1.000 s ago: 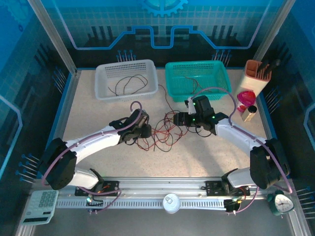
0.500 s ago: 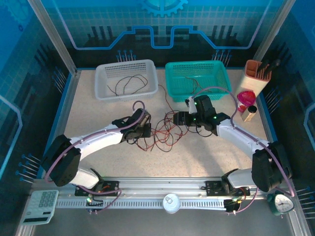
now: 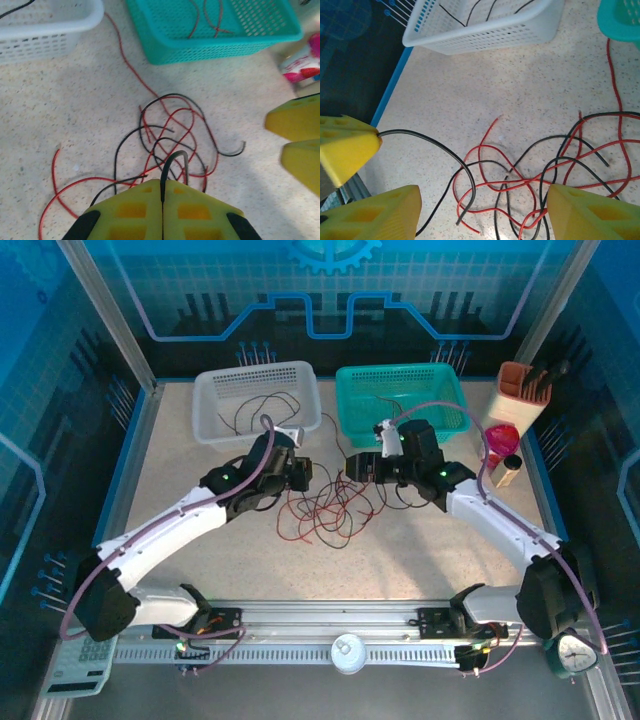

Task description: Untangle the cables

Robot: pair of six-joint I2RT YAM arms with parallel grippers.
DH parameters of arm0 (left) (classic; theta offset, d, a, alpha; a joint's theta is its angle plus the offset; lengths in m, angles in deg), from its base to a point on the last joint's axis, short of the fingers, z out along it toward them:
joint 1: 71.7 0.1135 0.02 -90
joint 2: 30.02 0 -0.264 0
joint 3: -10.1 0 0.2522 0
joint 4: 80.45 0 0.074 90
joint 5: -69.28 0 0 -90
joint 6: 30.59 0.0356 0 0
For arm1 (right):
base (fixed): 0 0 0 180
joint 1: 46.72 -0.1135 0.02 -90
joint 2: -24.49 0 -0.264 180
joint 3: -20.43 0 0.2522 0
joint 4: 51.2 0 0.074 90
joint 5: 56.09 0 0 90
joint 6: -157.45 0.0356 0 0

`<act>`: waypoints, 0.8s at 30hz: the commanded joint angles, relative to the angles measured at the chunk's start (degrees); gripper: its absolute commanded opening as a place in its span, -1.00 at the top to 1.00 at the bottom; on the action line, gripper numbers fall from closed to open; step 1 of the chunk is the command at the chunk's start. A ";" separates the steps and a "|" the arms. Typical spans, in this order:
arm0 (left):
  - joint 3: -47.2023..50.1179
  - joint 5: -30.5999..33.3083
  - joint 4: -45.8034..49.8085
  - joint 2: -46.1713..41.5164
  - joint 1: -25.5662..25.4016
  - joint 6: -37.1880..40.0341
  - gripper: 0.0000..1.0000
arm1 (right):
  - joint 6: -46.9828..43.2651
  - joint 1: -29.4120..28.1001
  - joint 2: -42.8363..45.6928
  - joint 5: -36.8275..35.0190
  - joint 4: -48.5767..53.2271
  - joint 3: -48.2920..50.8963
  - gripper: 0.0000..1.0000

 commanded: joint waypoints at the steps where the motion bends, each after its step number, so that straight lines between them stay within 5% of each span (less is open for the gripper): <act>1: -2.15 -2.40 -0.53 -2.40 -0.39 1.95 1.00 | 1.78 -0.45 1.56 3.29 -2.76 -1.80 -0.38; 24: -8.73 -5.28 -4.51 -6.48 -0.33 2.06 1.00 | 1.84 -3.40 -2.80 7.12 -8.75 -4.38 -0.45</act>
